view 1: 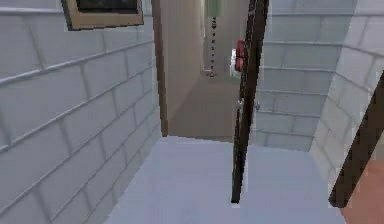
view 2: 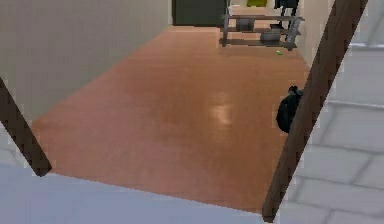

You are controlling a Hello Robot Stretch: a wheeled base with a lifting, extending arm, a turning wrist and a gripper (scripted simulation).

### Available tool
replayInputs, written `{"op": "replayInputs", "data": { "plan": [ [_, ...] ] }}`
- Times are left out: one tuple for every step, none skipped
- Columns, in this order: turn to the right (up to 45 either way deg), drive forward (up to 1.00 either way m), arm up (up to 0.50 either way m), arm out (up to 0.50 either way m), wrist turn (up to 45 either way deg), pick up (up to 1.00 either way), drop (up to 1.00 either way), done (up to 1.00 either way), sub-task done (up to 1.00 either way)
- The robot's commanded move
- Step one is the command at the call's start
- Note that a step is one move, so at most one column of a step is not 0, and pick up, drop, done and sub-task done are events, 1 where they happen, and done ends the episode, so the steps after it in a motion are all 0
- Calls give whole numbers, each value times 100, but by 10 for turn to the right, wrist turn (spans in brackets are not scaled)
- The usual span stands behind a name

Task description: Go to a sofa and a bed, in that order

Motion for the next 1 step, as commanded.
{"op": "replayInputs", "data": {
  "plan": [
    [0,100,0,0,0,0,0,0,0]
  ]
}}
